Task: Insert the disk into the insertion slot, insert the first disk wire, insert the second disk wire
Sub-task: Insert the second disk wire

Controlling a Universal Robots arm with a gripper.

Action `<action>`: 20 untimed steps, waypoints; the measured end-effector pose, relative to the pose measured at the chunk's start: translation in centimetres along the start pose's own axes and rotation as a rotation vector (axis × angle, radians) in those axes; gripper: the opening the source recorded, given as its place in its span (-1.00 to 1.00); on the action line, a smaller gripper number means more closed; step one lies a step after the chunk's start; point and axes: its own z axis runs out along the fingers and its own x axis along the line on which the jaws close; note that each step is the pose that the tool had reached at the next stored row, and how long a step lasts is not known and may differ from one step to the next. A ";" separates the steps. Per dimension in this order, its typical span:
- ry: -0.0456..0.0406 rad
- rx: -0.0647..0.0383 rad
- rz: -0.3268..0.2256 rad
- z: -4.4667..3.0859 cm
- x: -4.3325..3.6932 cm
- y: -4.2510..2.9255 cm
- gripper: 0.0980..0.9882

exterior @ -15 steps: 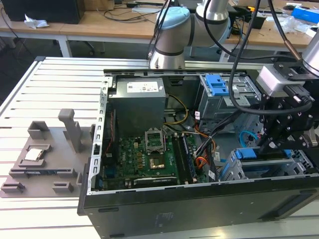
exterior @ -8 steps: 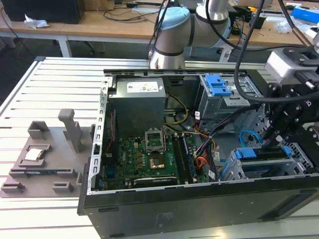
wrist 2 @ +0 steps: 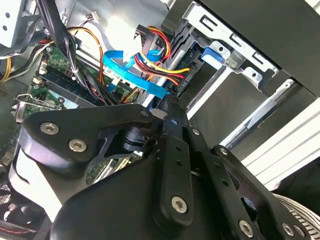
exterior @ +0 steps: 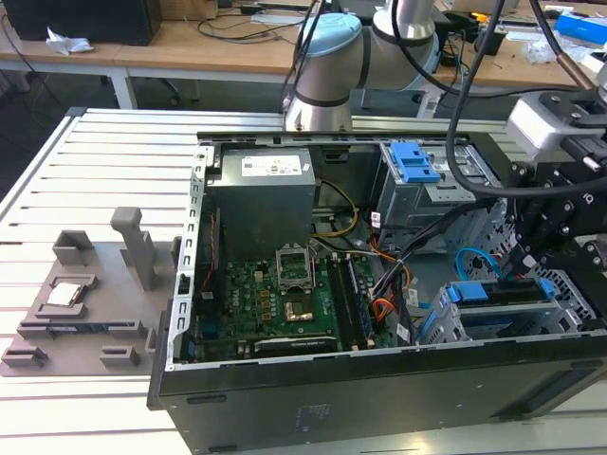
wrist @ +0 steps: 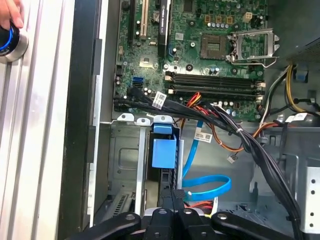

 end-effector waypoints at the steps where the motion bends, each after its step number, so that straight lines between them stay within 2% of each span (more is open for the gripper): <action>1: 0.0000 0.000 0.000 0.24 0.09 0.00 -0.98; 12: 0.0007 0.000 0.000 1.28 0.80 0.04 -0.98; 16: 0.0001 0.000 0.000 1.59 0.79 0.02 -0.98; 18: -0.0041 0.001 0.000 0.80 0.78 0.05 -0.98; 20: -0.0003 0.000 0.000 0.19 0.79 0.08 -0.98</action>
